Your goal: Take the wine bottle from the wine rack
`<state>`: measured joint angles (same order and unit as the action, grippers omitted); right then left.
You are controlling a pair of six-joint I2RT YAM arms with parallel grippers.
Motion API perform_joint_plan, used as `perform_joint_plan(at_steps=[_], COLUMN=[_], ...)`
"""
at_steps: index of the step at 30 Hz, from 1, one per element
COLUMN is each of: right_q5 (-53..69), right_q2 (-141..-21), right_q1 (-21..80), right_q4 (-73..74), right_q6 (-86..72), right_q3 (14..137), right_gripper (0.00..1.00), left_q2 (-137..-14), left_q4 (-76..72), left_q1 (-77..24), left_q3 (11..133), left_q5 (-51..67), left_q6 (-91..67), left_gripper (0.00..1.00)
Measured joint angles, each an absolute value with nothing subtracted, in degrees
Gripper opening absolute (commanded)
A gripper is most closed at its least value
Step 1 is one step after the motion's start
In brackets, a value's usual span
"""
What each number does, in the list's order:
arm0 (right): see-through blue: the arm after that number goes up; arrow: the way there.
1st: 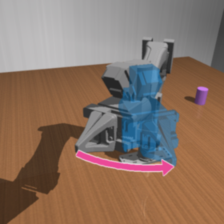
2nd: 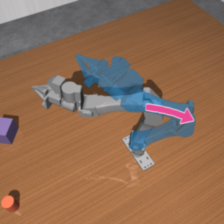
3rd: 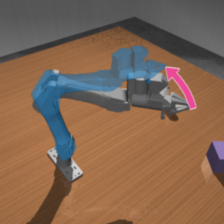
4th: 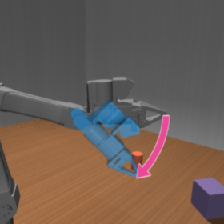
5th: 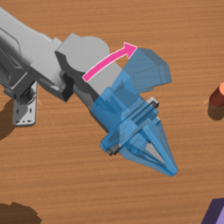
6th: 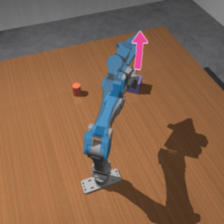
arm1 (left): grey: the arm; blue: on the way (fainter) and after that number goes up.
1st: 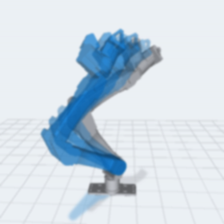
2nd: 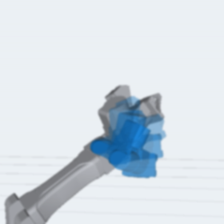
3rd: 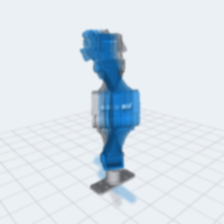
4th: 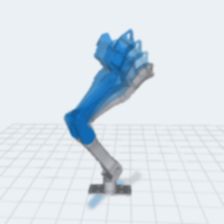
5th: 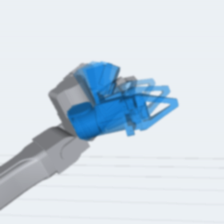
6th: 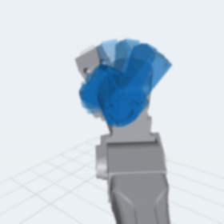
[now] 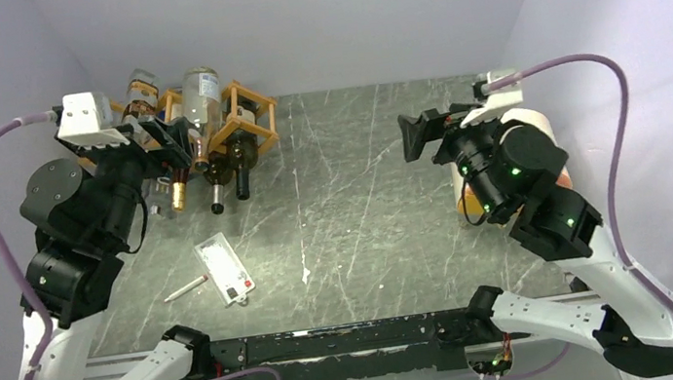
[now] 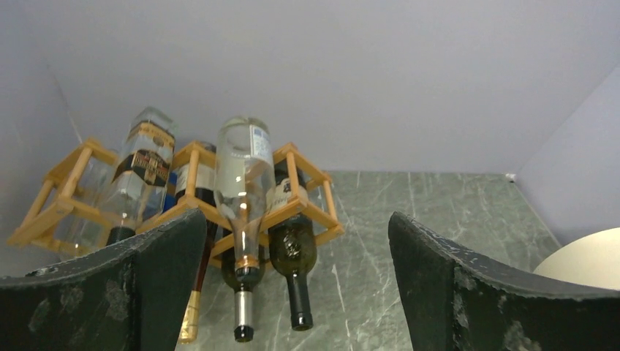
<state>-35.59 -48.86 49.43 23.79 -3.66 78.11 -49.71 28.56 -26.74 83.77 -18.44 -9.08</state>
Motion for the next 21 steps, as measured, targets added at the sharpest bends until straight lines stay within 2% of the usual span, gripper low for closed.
perform_joint_plan(at_steps=[11,21], right_q5=[-38.11,-36.29], right_q2=[-49.76,-57.41], right_q1=[49.08,48.62], right_q4=[23.38,24.49], right_q6=[-12.86,-20.40], right_q3=[65.93,64.38], right_gripper=[1.00,1.00], left_q2=[-49.47,-54.15], left_q4=[28.69,30.30], left_q1=[-14.96,-9.23], left_q3=[73.43,72.27], left_q5=[-8.64,-3.44], left_q6=[-12.53,-12.91], left_gripper=[0.96,0.96])
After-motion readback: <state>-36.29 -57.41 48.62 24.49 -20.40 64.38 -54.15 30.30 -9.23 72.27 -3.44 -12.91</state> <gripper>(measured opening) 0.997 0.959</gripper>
